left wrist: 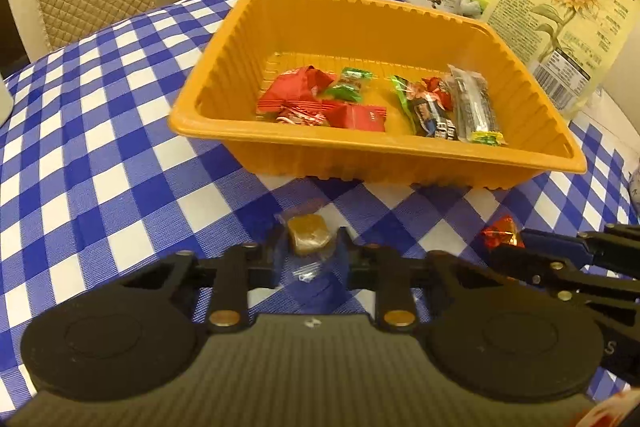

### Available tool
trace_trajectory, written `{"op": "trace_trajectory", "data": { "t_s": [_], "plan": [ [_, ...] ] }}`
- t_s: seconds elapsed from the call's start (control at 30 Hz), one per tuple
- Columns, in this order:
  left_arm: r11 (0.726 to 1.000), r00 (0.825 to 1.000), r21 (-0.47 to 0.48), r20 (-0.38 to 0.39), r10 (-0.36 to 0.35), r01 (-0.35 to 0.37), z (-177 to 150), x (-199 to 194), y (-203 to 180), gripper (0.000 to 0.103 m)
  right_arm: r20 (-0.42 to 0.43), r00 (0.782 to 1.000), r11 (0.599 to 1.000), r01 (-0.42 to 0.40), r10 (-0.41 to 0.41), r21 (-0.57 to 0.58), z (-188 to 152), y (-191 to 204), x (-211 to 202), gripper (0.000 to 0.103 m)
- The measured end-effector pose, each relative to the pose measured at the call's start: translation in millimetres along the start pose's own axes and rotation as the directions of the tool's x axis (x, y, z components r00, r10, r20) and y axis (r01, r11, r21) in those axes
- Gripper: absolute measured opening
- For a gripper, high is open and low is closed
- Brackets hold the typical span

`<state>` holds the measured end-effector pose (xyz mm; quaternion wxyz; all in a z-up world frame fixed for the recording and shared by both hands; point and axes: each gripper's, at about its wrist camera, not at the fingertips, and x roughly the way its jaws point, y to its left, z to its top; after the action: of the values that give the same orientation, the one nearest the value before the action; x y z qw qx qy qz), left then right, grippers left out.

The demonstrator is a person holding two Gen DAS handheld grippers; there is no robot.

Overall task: Organize snacks
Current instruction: 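Grasp the clear-wrapped brown candy with the left tool while the right tool holds the red packet, then carry both candies over the orange tray and open both tools to drop them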

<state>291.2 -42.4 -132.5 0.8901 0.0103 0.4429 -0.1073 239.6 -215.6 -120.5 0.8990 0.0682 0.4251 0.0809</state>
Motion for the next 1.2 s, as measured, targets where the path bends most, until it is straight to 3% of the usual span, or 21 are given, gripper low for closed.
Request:
{"op": "trace_trajectory", "data": {
  "t_s": [0.27,0.7,1.2],
  "plan": [
    [0.999,0.999,0.007,-0.023,-0.044,0.044,-11.4,-13.1,11.0,0.021,-0.003,1.0,1.0,-0.009,0.009,-0.001,-1.8,0.6,-1.6,0.021],
    [0.999,0.999,-0.014,-0.03,-0.034,0.034,-10.8,-13.9,10.9,0.027,-0.01,1.0,1.0,-0.02,0.02,-0.012,-0.7,1.0,0.1,0.022],
    [1.0,0.999,0.005,-0.047,-0.021,0.022,-10.7,-14.3,10.7,0.02,-0.006,0.999,0.999,-0.033,0.033,-0.015,-2.5,2.0,-4.4,0.022]
  ]
}}
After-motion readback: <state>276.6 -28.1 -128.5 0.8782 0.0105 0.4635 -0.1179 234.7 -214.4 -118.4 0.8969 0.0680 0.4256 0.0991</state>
